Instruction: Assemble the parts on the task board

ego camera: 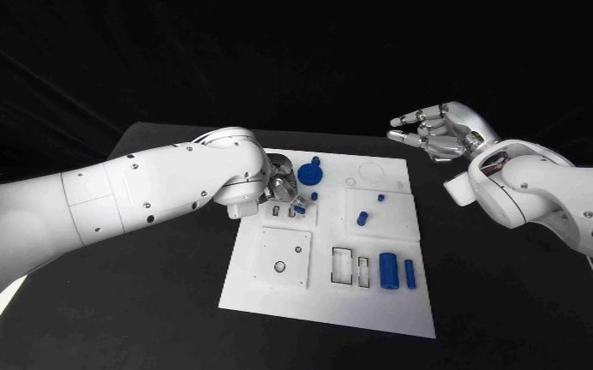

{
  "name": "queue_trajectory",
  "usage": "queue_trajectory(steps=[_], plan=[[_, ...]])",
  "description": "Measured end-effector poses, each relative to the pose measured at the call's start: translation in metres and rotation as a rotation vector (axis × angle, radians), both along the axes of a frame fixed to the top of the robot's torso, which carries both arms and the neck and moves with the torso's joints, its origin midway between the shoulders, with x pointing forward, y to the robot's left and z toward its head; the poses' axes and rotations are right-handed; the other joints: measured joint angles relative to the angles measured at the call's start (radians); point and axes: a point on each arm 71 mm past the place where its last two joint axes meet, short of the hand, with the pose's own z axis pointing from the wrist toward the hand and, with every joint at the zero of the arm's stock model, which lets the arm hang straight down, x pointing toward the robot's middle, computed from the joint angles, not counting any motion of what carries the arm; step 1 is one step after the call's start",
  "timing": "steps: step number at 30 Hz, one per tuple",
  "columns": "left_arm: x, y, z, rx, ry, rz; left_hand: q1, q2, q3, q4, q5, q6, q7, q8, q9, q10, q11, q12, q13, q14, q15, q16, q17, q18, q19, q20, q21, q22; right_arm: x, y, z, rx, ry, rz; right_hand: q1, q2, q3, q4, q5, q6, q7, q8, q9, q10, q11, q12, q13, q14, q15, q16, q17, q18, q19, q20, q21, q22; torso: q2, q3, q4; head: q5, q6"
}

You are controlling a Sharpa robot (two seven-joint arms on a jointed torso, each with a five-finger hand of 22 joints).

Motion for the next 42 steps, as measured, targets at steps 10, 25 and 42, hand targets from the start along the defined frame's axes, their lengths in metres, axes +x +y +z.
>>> queue_trajectory(steps=[10, 25, 42], plan=[[-0.013, 0.012, -0.011, -0.038, -0.061, 0.06, -0.009, -0.009, 0.018, -0.018, 0.0, 0.001, -0.001, 0.005, 0.007, 0.003, -0.003, 0.004, 0.003, 0.0, 0.0, 0.0, 0.0, -0.006, 0.0, 0.0, 0.0, 0.0, -0.002, -0.001, -0.002, -0.01, 0.0, 0.001, 0.0, 0.0, -0.006, 0.0, 0.0, 0.0, 0.0, 0.0, 0.001, 0.0, 0.0, 0.0, -0.005, 0.0, 0.0, -0.004, 0.0, 0.0, 0.0, 0.0, -0.007, -0.01, -0.002, 0.0011, 0.0055, -0.005, -0.005], [-0.021, 0.016, -0.023, -0.012, -0.193, 0.07, -0.025, -0.017, 0.039, -0.034, -0.001, 0.002, -0.001, 0.004, 0.01, 0.011, -0.004, 0.008, 0.01, 0.0, 0.0, 0.0, 0.0, -0.006, 0.0, 0.0, 0.005, 0.0, -0.003, -0.002, -0.001, -0.016, -0.005, 0.004, 0.0, 0.0, -0.008, 0.003, 0.0, 0.0, 0.0, 0.0, 0.001, 0.0, 0.0, 0.0, -0.005, 0.0, 0.0, -0.004, 0.0, 0.0, 0.0, 0.0, -0.007, -0.012, -0.004, 0.0029, 0.0097, -0.004, -0.006], [-0.021, 0.014, -0.02, 0.011, -0.258, 0.055, -0.025, -0.017, 0.039, -0.034, 0.0, 0.003, 0.0, 0.008, 0.011, 0.018, -0.003, 0.015, 0.012, 0.0, 0.0, 0.0, 0.001, -0.006, 0.0, 0.0, 0.005, 0.0, -0.003, -0.003, -0.001, -0.016, -0.007, 0.004, -0.004, 0.004, -0.008, 0.003, 0.0, 0.0, 0.0, 0.003, 0.0, 0.0, 0.0, 0.0, -0.004, 0.0, 0.0, -0.004, 0.001, 0.0, 0.0, 0.0, -0.007, -0.012, -0.003, 0.0029, 0.0102, -0.009, -0.012]])
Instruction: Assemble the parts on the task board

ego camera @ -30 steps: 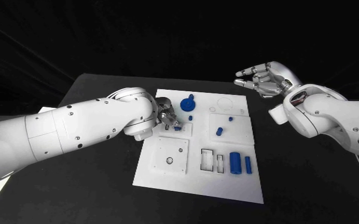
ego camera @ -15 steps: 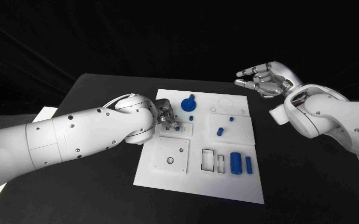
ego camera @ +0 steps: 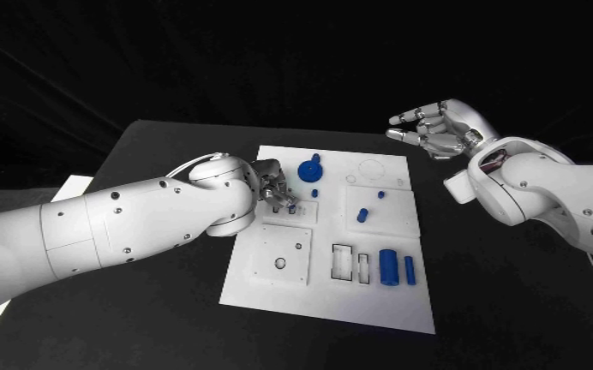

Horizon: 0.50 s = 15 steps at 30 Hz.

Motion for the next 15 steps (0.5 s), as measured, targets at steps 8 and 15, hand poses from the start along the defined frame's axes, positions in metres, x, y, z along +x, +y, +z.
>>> queue_trajectory(steps=[8, 15], plan=[[-0.0006, -0.0014, -0.0005, 0.025, 0.017, -0.022, 0.0, 0.0, 0.0, 0.0, 0.0, 0.0, 0.0, 0.0, 0.0, 0.0, 0.0, 0.0, 0.0, 0.0, 0.0, 0.0, 0.0, 0.0, 0.0, 0.0, 0.0, 0.0, -0.0001, 0.0003, 0.0001, 0.0, 0.0, 0.001, 0.0, 0.0, -0.003, 0.003, 0.0, 0.0, 0.0, 0.001, 0.0, 0.0, 0.0, 0.0, 0.0, 0.0, 0.0, 0.0, 0.0, 0.0, 0.0, 0.0, 0.0, 0.0, 0.0, 0.0, 0.0001, 0.001, -0.004], [-0.0015, -0.003, -0.0014, 0.047, 0.038, -0.045, -0.003, -0.003, 0.002, -0.002, 0.0, 0.0, 0.0, -0.001, 0.0, 0.0, 0.0, 0.0, 0.0, 0.0, 0.0, 0.0, 0.0, 0.0, 0.0, 0.0, 0.0, 0.0, 0.0, 0.001, 0.0001, 0.001, -0.001, 0.003, 0.0, 0.0, -0.003, 0.003, 0.0, 0.0, 0.0, 0.001, 0.0, 0.0, 0.0, 0.0, 0.0, 0.0, 0.0, 0.0, 0.0, 0.0, 0.0, 0.0, 0.0, 0.0, 0.0, -0.0003, 0.0003, 0.001, -0.007]])
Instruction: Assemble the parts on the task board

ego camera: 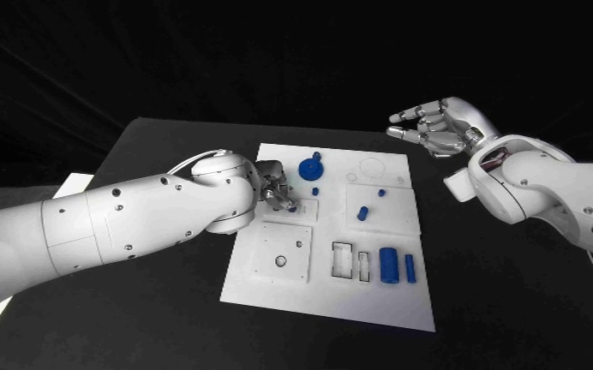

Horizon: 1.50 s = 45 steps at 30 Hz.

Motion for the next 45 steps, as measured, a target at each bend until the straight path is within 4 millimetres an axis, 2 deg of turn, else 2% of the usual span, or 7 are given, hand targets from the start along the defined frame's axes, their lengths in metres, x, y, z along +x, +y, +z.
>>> queue_trajectory(steps=[17, 29, 31, 34, 39, 42, 45], plan=[[0.001, -0.001, 0.0, 0.018, 0.015, -0.014, -0.007, -0.007, 0.006, -0.006, -0.001, 0.0, 0.0, 0.0, 0.003, 0.0, 0.0, 0.0, 0.0, 0.0, 0.0, 0.0, 0.0, 0.0, 0.0, 0.0, 0.0, 0.0, 0.0, 0.0, 0.0, 0.001, 0.0, 0.001, 0.0, 0.0, 0.0, 0.0, 0.0, 0.0, 0.0, 0.0, 0.0, 0.0, 0.0, 0.0, 0.0, 0.0, 0.0, 0.0, 0.0, 0.0, 0.0, 0.0, 0.0, 0.0, 0.0, 0.0002, 0.0003, 0.001, -0.004], [0.007, -0.004, 0.0, 0.025, 0.032, -0.011, -0.018, 0.0, 0.014, -0.014, -0.002, 0.001, 0.001, 0.011, 0.002, 0.004, -0.004, 0.005, 0.0, 0.0, 0.0, 0.0, 0.0, 0.0, 0.0, 0.0, 0.0, 0.0, 0.001, 0.001, 0.0, 0.001, 0.0, 0.002, 0.0, 0.0, 0.0, 0.0, 0.0, 0.0, 0.0, 0.0, 0.0, 0.0, 0.0, 0.0, 0.0, 0.0, 0.0, 0.0, 0.0, 0.0, 0.0, 0.0, 0.0, 0.0, 0.0, 0.001, -0.0008, 0.002, -0.005], [0.008, -0.004, 0.0, 0.025, 0.039, -0.009, -0.025, -0.007, 0.029, -0.029, -0.002, 0.001, 0.001, 0.014, 0.003, 0.007, -0.007, 0.005, 0.0, 0.0, 0.0, 0.0, 0.0, 0.0, 0.0, 0.0, 0.0, 0.0, 0.001, 0.001, 0.0, 0.001, 0.0, 0.002, 0.0, 0.0, 0.0, 0.0, 0.0, 0.0, 0.0, 0.0, 0.001, 0.0, 0.0, 0.0, 0.0, 0.0, 0.0, -0.004, 0.0, 0.0, -0.004, -0.004, 0.0, -0.002, 0.0, 0.001, -0.0011, 0.0, -0.005], [0.009, -0.004, -0.001, 0.023, 0.049, -0.008, -0.04, -0.006, 0.036, -0.048, -0.002, 0.002, 0.001, 0.017, 0.004, 0.015, -0.008, 0.012, 0.0, 0.0, 0.0, 0.0, 0.0, 0.0, 0.0, 0.0, 0.0, 0.0, 0.001, 0.001, 0.0, 0.001, 0.0, 0.002, 0.0, 0.0, 0.0, 0.0, 0.0, 0.0, 0.0, 0.0, 0.001, 0.0, 0.0, 0.0, 0.0, 0.0, 0.0, -0.004, 0.0, 0.0, -0.004, -0.004, 0.0, -0.002, 0.0, 0.001, -0.0011, 0.0, -0.007], [0.011, -0.005, -0.001, 0.019, 0.06, -0.005, -0.093, -0.006, 0.075, -0.098, -0.005, 0.014, 0.003, 0.014, -0.003, 0.021, -0.014, 0.017, 0.0, -0.001, -0.006, 0.0, 0.0, 0.0, 0.001, -0.001, 0.0, 0.0, 0.0, 0.001, 0.0, 0.002, -0.001, 0.004, 0.0, 0.0, 0.0, 0.0, 0.006, 0.0, 0.0, 0.0, 0.001, 0.0, 0.0, 0.0, 0.001, 0.0, 0.0, -0.004, 0.0, 0.0, -0.004, -0.004, -0.004, -0.002, 0.0, 0.001, -0.0004, -0.001, -0.008], [0.012, -0.005, -0.001, 0.017, 0.063, -0.003, -0.112, -0.006, 0.065, -0.098, -0.005, 0.022, 0.0, 0.011, -0.003, 0.026, -0.018, 0.02, 0.0, 0.0, -0.007, 0.0, 0.0, 0.0, 0.003, -0.004, 0.004, 0.0, 0.0, 0.001, 0.0, 0.003, -0.003, 0.006, 0.0, 0.0, 0.0, 0.0, 0.006, 0.0, 0.0, 0.0, 0.001, 0.0, 0.0, 0.0, 0.001, 0.0, 0.0, -0.004, 0.0, 0.0, -0.004, -0.004, -0.004, -0.002, 0.0, 0.001, -0.0002, -0.001, -0.009], [0.012, -0.005, -0.001, 0.016, 0.065, -0.001, -0.131, -0.004, 0.036, -0.081, -0.005, 0.046, -0.019, 0.005, -0.012, 0.029, -0.022, 0.023, 0.0, -0.004, -0.011, 0.0, 0.0, 0.0, 0.0, -0.007, 0.004, 0.0, 0.0, 0.001, 0.0, 0.004, -0.003, 0.007, 0.0, 0.0, 0.0, 0.0, 0.006, 0.0, 0.0, 0.0, 0.001, 0.0, 0.0, 0.0, 0.001, 0.0, 0.0, -0.004, 0.0, 0.0, -0.004, -0.004, -0.004, -0.002, 0.0, 0.001, -0.0002, 0.0, -0.009]])
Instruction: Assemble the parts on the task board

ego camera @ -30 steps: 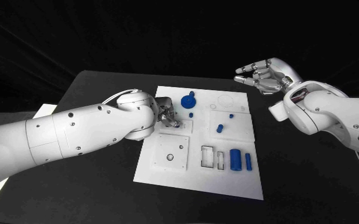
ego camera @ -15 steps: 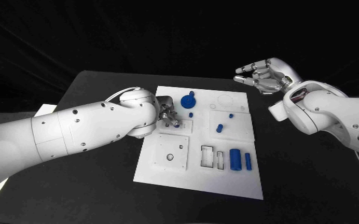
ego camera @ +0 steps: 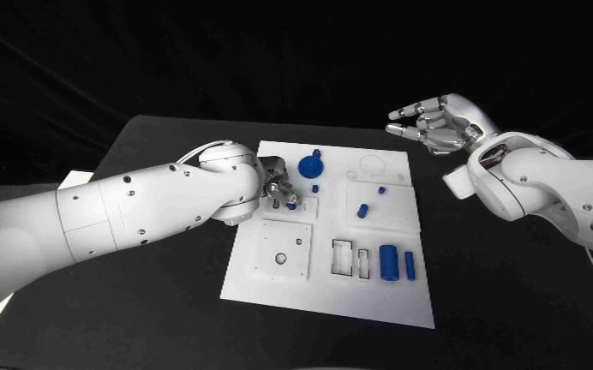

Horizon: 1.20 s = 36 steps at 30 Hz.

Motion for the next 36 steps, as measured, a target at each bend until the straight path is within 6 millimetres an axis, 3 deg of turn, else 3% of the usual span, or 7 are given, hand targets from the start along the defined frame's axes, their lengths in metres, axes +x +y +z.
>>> queue_trajectory(steps=[10, 15, 19, 22, 27, 32, 36], plan=[[0.0019, -0.001, -0.0009, -0.001, 0.003, 0.005, -0.017, 0.012, -0.03, 0.016, 0.0, 0.024, -0.013, 0.002, -0.001, 0.007, -0.001, 0.007, 0.0, 0.003, -0.003, 0.0, 0.0, 0.0, 0.0, 0.0, 0.0, 0.0, -0.0003, 0.0003, 0.0002, 0.001, -0.002, 0.002, 0.0, 0.0, 0.0, 0.0, 0.0, 0.0, 0.0, 0.0, 0.0, 0.0, 0.0, 0.0, 0.0, 0.0, 0.0, 0.0, 0.0, 0.0, 0.0, 0.0, 0.0, 0.0, 0.0, -0.0007, 0.0, -0.002, 0.0], [0.0024, -0.0006, -0.0018, 0.0, 0.004, 0.007, -0.035, 0.009, -0.056, 0.017, 0.0, 0.041, -0.03, 0.004, 0.001, 0.009, -0.002, 0.012, 0.0, 0.003, -0.003, 0.0, 0.0, 0.0, 0.004, -0.004, 0.0, 0.0, -0.0005, 0.0005, 0.0003, 0.002, -0.002, 0.003, 0.0, 0.0, 0.0, 0.0, 0.006, 0.0, 0.0, 0.0, 0.0, 0.0, 0.0, 0.0, -0.001, 0.0, 0.0, 0.0, 0.0, 0.0, 0.0, 0.0, 0.0, -0.001, 0.0, -0.0007, 0.0002, -0.002, 0.0], [0.0024, -0.0003, -0.0027, 0.001, 0.007, 0.008, -0.052, -0.008, -0.096, 0.032, 0.0, 0.054, -0.035, 0.004, -0.001, 0.012, -0.005, 0.012, 0.0, 0.003, -0.003, 0.0, 0.0, 0.0, 0.004, -0.004, 0.004, 0.0, -0.0004, 0.0007, 0.0003, 0.002, -0.002, 0.004, 0.0, 0.0, 0.0, 0.0, 0.006, 0.0, 0.0, 0.0, 0.0, 0.0, 0.0, 0.0, -0.002, 0.0, 0.0, 0.0, 0.0, 0.0, 0.0, 0.0, 0.0, -0.002, 0.0, -0.0007, 0.0004, -0.003, -0.002], [0.0022, -0.0002, -0.0036, 0.001, 0.01, 0.008, -0.089, -0.013, -0.149, 0.06, 0.0, 0.063, -0.033, -0.001, -0.004, 0.016, -0.002, 0.012, 0.0, 0.003, -0.003, 0.0, 0.0, 0.0, 0.004, -0.004, 0.004, 0.0, -0.0004, 0.0007, 0.0003, 0.002, -0.002, 0.004, 0.0, 0.0, 0.0, 0.0, 0.006, 0.0, 0.0, 0.0, 0.0, 0.0, 0.0, 0.0, -0.002, 0.0, 0.0, 0.0, 0.0, 0.0, 0.0, 0.0, 0.0, -0.002, 0.0, -0.0007, 0.0006, -0.003, -0.002], [0.0025, 0.0006, -0.004, 0.0, 0.013, 0.01, -0.119, -0.033, -0.308, 0.113, -0.004, 0.065, -0.035, -0.006, -0.01, 0.019, -0.006, 0.012, 0.0, 0.003, -0.011, 0.0, 0.0, 0.0, 0.0, -0.011, 0.008, 0.0, -0.0003, 0.0007, 0.0003, 0.002, -0.003, 0.004, -0.003, 0.003, -0.003, 0.003, 0.006, 0.0, 0.0, 0.0, 0.0, 0.0, 0.0, 0.0, -0.004, 0.0, 0.0, 0.0, 0.0, 0.0, 0.0, 0.0, 0.0, -0.002, 0.0, -0.0007, 0.0006, -0.003, 0.001], [0.0027, 0.0023, -0.0042, -0.004, 0.016, 0.013, -0.105, -0.019, -0.416, 0.147, -0.004, 0.065, -0.035, -0.009, -0.013, 0.02, -0.006, 0.012, 0.0, 0.003, -0.011, 0.0, 0.0, 0.0, 0.002, -0.013, 0.008, 0.0, -0.0003, 0.0005, 0.0003, 0.002, -0.003, 0.004, -0.004, 0.004, -0.006, 0.0, 0.006, 0.0, 0.0, 0.0, 0.0, 0.0, 0.0, 0.0, -0.004, 0.0, 0.0, 0.0, 0.0, 0.0, 0.0, 0.0, 0.0, -0.002, 0.0, -0.0007, 0.0003, -0.002, 0.002], [0.0026, 0.0031, -0.0042, -0.007, 0.018, 0.014, -0.092, -0.006, -0.448, 0.159, -0.004, 0.07, -0.034, -0.014, -0.015, 0.023, -0.009, 0.012, 0.0, 0.0, -0.014, 0.0, 0.0, 0.0, 0.002, -0.013, 0.008, 0.0, -0.0002, 0.0003, 0.0003, 0.002, -0.003, 0.004, -0.004, 0.004, -0.006, 0.0, 0.006, 0.0, 0.0, 0.0, 0.0, 0.0, 0.0, 0.0, -0.004, 0.0, 0.0, 0.0, 0.0, 0.0, 0.0, 0.0, 0.0, -0.002, 0.0, -0.0007, 0.0, -0.002, 0.002]])
